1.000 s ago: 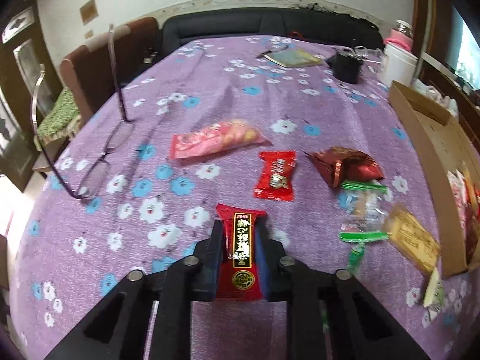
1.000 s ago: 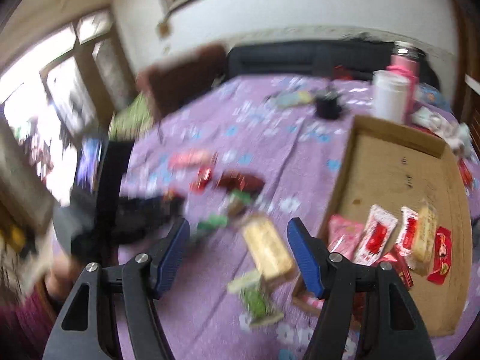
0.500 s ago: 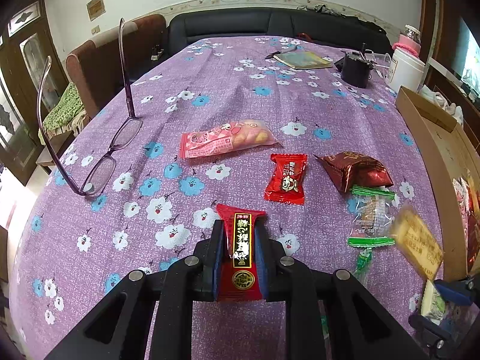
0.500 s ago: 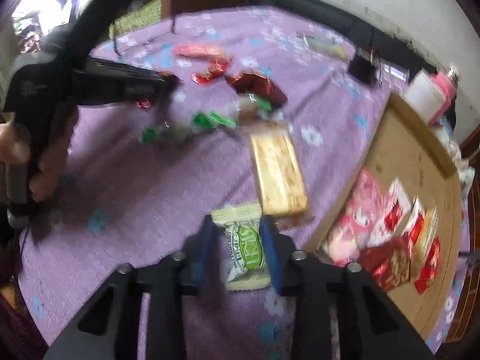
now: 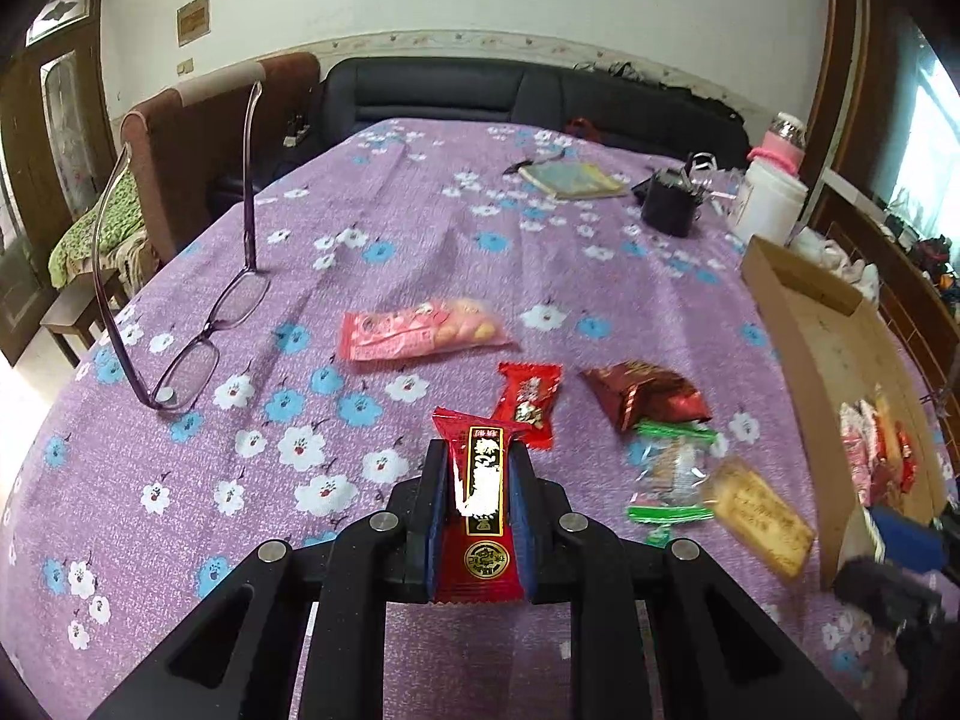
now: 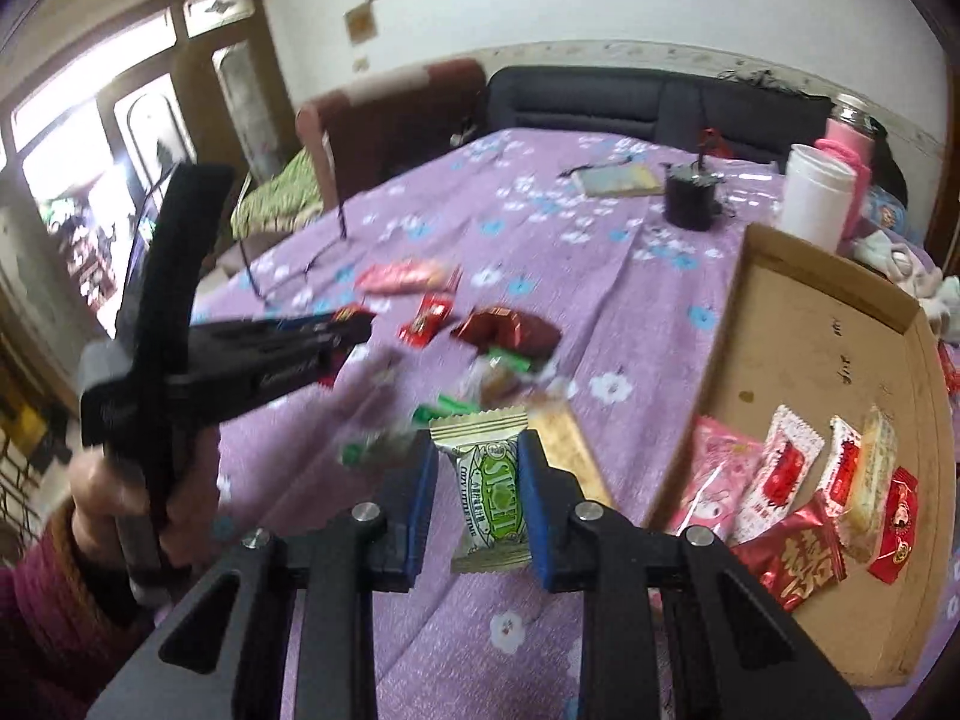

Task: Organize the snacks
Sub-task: 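Grasp a red wrapped candy with the left gripper while the right grasps a green-wrapped candy, then carry the green-wrapped candy over the tray with the right gripper while the left carries the red candy toward it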

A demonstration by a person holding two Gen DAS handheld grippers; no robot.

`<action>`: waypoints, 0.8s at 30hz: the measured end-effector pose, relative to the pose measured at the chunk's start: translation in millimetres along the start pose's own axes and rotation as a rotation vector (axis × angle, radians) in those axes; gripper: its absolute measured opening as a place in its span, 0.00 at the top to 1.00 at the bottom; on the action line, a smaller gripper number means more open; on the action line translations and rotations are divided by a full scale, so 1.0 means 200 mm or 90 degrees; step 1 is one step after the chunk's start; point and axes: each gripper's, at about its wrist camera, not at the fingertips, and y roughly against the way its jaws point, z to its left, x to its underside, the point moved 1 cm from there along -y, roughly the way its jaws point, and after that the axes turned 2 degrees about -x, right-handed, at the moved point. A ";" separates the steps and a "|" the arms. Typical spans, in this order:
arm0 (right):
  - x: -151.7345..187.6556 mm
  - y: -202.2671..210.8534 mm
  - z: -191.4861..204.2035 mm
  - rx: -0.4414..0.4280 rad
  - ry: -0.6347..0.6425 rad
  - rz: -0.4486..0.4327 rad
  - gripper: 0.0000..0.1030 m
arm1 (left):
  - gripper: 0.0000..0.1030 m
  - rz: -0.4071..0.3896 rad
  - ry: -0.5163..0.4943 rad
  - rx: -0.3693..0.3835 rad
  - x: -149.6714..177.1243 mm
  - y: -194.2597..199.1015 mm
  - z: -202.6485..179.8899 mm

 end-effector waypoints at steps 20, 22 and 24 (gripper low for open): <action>-0.03 0.09 -0.31 -0.008 -0.188 -0.060 0.75 | 0.82 -0.038 -0.007 0.022 -0.01 0.06 -0.04; -0.03 0.09 -0.36 -0.015 -0.215 -0.063 0.75 | 0.82 -0.039 -0.009 0.023 -0.01 0.07 -0.04; -0.02 0.10 -0.40 -0.015 -0.235 -0.068 0.75 | 0.82 -0.039 -0.011 0.023 -0.01 0.06 -0.05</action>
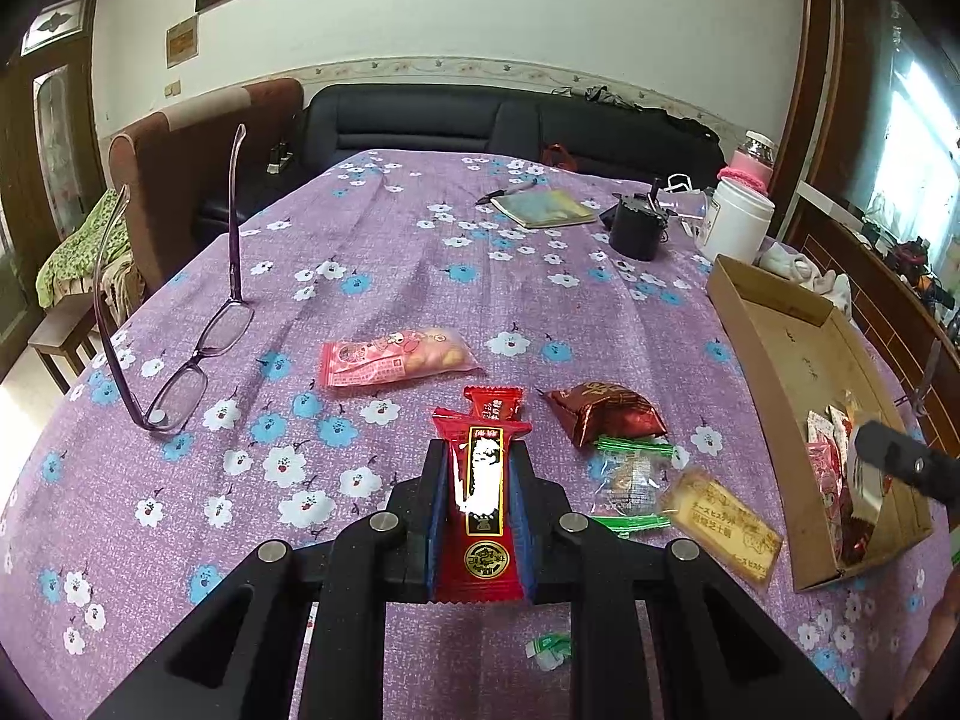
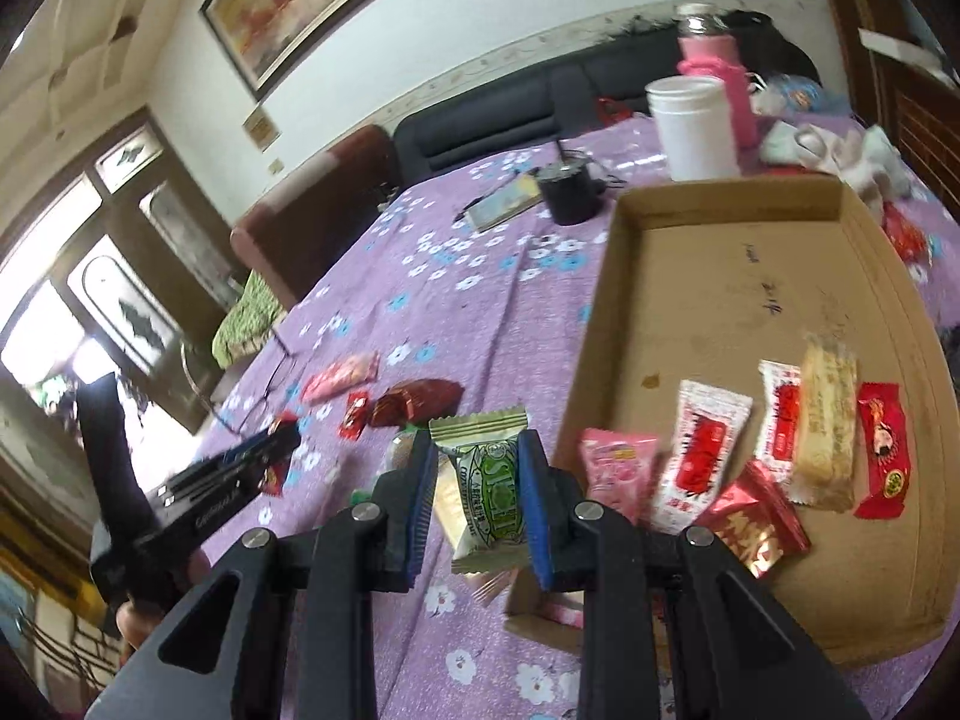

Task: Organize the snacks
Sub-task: 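Carry the green-wrapped candy over the tray with the right gripper while the left carries the red candy toward it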

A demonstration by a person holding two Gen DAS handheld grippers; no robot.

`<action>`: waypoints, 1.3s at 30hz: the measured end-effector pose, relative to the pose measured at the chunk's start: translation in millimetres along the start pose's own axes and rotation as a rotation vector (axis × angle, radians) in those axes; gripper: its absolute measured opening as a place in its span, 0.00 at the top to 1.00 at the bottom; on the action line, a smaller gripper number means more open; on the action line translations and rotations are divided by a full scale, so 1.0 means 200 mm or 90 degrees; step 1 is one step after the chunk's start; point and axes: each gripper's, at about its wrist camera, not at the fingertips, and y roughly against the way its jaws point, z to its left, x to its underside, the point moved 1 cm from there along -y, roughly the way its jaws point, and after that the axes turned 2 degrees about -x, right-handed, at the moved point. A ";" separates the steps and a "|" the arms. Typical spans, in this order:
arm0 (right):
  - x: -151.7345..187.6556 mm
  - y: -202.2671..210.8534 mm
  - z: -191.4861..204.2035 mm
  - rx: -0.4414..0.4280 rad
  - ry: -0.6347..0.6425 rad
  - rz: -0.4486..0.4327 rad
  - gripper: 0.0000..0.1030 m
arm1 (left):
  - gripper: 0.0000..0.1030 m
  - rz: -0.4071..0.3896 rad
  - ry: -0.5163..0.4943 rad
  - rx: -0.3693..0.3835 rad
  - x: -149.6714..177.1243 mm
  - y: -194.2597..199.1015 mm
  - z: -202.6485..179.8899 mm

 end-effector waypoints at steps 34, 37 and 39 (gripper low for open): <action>-0.08 0.11 -0.22 0.034 -0.084 -0.051 0.75 | 0.82 -0.090 -0.133 -0.038 0.04 0.19 -0.37; -0.08 0.12 -0.23 0.032 -0.087 -0.054 0.75 | 0.82 -0.096 -0.144 -0.035 0.04 0.21 -0.42; -0.08 0.12 -0.23 0.032 -0.090 -0.055 0.75 | 0.82 -0.099 -0.152 -0.032 0.03 0.22 -0.46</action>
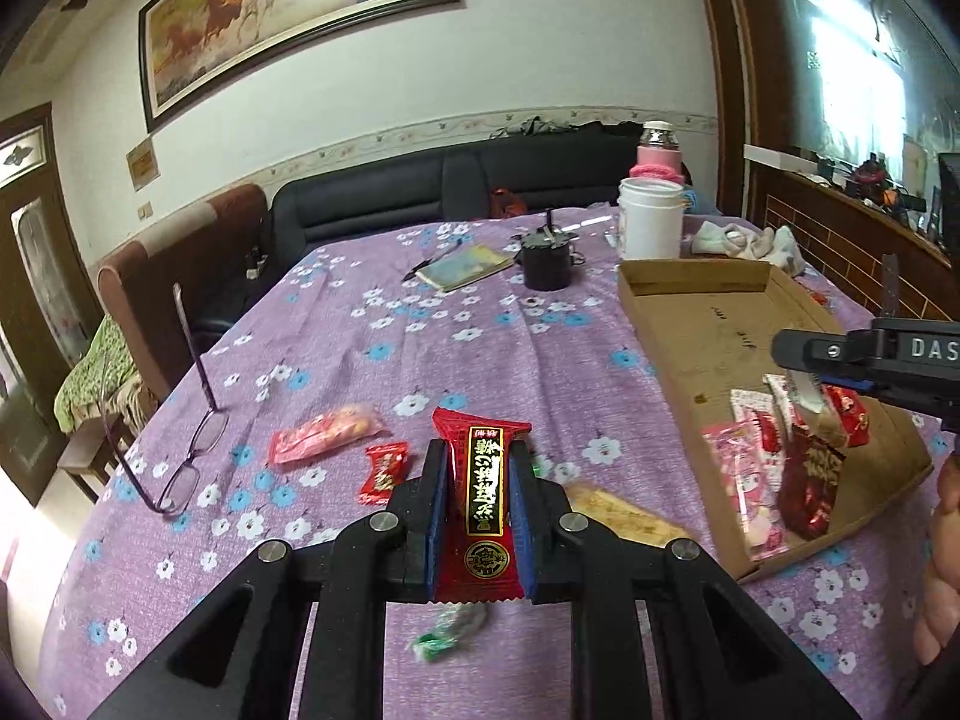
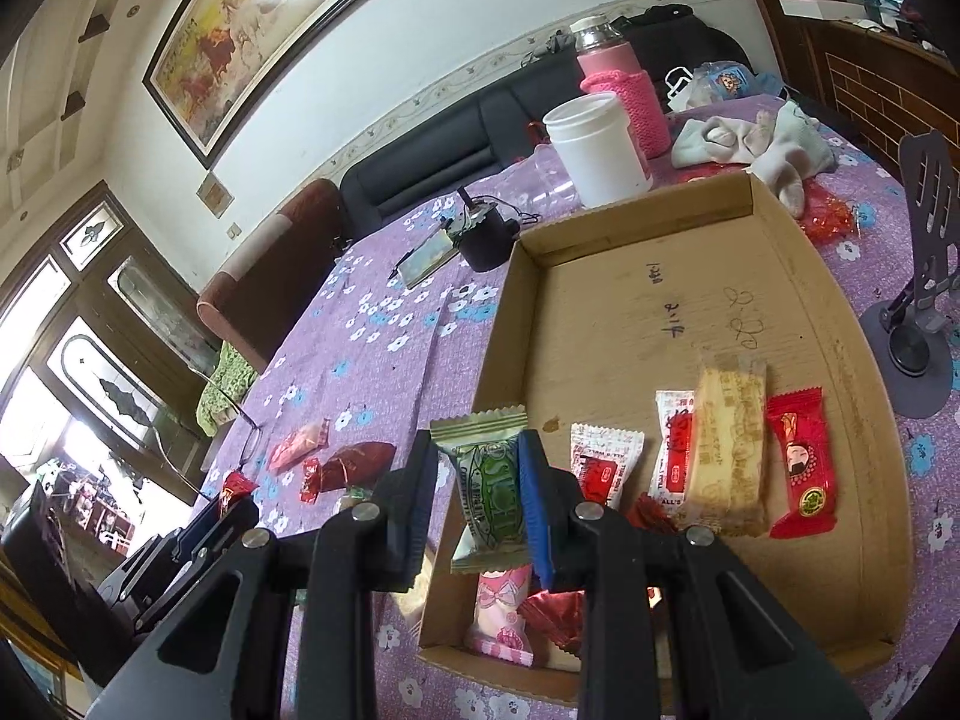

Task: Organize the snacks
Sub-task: 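Carry the green-wrapped candy over the tray with the right gripper while the left carries the red candy toward it, then lower both candies into the tray and open both grippers to release them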

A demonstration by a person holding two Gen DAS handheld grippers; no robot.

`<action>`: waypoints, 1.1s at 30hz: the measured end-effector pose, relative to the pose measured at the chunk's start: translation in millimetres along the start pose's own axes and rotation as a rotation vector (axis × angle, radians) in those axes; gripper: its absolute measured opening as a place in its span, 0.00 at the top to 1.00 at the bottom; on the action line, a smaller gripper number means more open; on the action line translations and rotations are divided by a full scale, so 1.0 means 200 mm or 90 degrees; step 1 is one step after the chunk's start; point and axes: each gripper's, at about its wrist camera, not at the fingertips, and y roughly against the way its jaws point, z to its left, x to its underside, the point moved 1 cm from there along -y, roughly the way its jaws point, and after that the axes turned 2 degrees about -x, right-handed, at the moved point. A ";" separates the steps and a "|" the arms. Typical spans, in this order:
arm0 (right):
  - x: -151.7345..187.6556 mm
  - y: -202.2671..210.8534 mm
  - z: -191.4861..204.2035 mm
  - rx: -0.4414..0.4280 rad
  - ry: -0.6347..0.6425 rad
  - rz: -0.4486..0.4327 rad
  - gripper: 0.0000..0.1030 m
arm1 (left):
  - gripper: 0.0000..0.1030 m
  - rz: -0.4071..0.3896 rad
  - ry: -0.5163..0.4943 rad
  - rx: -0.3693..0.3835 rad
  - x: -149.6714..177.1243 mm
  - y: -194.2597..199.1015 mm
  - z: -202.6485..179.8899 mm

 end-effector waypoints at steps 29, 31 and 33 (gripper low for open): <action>-0.10 0.11 -0.31 0.084 -0.120 -0.039 0.75 | 0.83 0.108 -0.040 0.222 -0.14 -0.22 -0.74; -0.09 0.09 -0.32 0.096 -0.122 -0.029 0.75 | 0.83 0.111 -0.049 0.229 -0.12 -0.23 -0.76; -0.09 0.07 -0.33 0.117 -0.115 -0.023 0.75 | 0.83 0.112 -0.061 0.229 -0.09 -0.25 -0.77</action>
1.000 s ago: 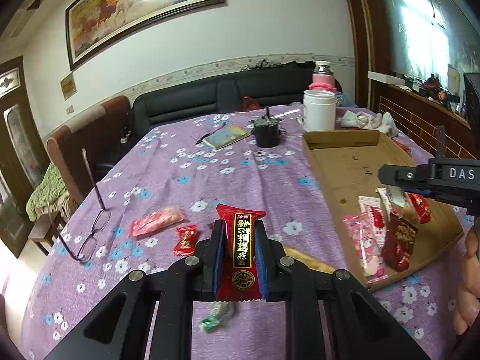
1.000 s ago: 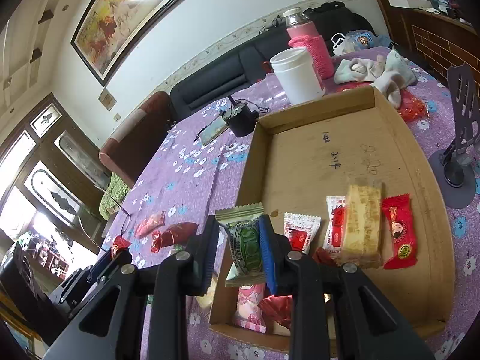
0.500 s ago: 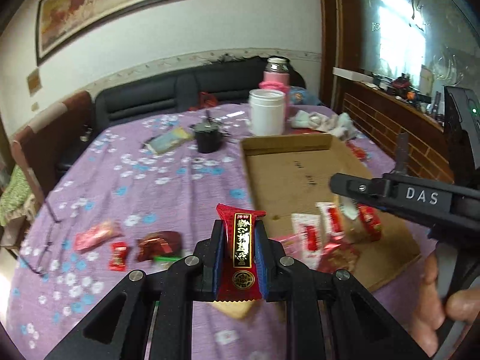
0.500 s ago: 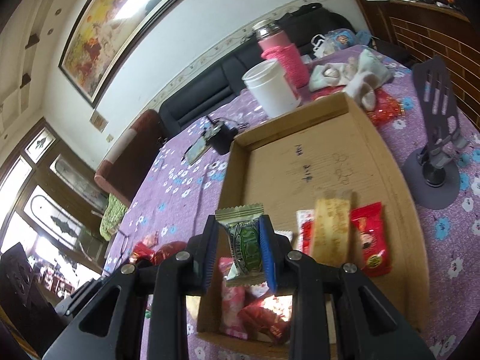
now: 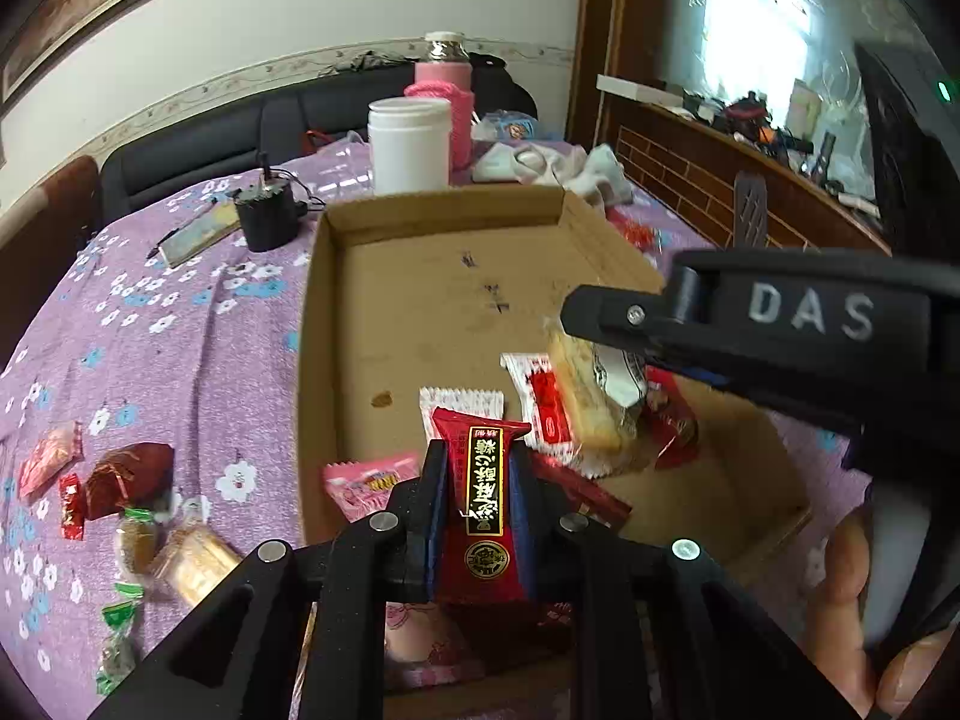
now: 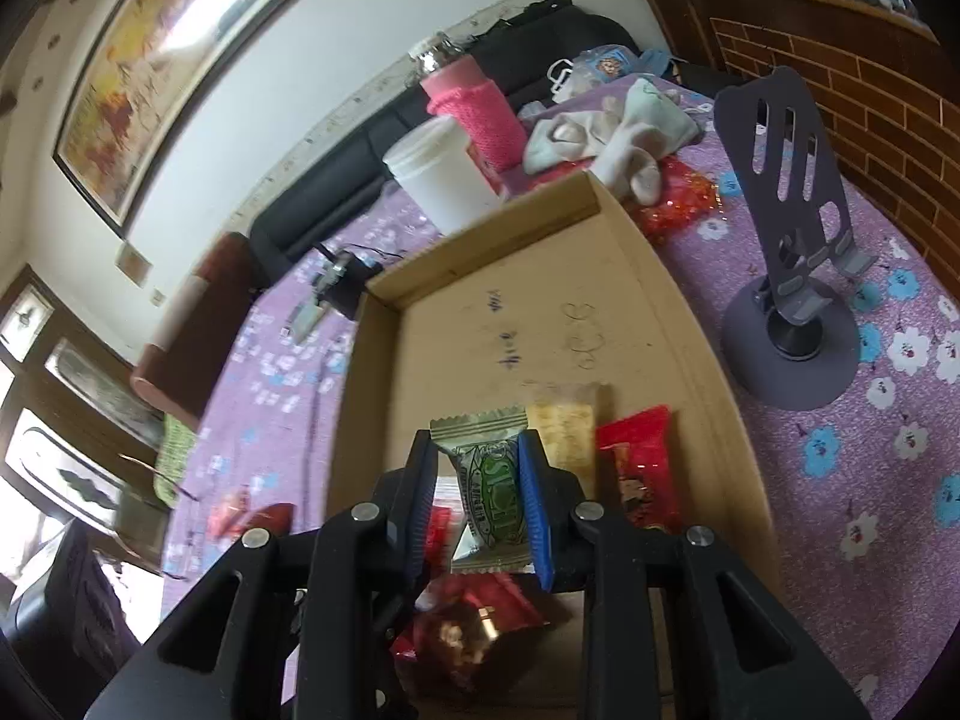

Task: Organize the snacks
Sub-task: 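Lower both candies into the tray and open both grippers to release them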

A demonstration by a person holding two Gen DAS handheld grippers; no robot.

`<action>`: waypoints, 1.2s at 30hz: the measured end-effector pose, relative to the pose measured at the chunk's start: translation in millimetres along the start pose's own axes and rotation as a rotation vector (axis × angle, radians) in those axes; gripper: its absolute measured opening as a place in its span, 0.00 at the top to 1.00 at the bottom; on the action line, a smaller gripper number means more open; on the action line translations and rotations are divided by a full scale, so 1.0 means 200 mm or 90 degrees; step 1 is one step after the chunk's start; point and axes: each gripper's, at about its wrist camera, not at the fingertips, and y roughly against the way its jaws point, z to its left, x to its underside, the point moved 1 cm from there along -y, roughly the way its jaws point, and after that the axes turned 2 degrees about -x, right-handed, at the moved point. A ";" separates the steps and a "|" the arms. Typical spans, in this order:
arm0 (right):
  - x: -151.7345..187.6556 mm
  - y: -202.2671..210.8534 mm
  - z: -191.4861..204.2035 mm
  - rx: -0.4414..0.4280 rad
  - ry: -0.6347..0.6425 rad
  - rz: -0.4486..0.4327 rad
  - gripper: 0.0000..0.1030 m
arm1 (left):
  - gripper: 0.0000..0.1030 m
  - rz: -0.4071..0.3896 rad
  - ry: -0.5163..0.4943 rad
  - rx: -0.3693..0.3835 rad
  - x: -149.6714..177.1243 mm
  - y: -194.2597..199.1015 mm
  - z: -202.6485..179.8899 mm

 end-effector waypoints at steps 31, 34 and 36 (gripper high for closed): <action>0.02 -0.15 0.04 0.021 0.057 0.026 0.74 | 0.82 -0.020 -0.079 -0.005 0.08 -0.03 -0.07; 0.02 -0.15 0.04 0.020 0.057 0.025 0.74 | 0.81 -0.016 -0.076 -0.003 0.08 -0.03 -0.06; 0.02 -0.15 0.04 0.019 0.056 0.026 0.74 | 0.81 -0.013 -0.073 0.000 0.08 -0.03 -0.06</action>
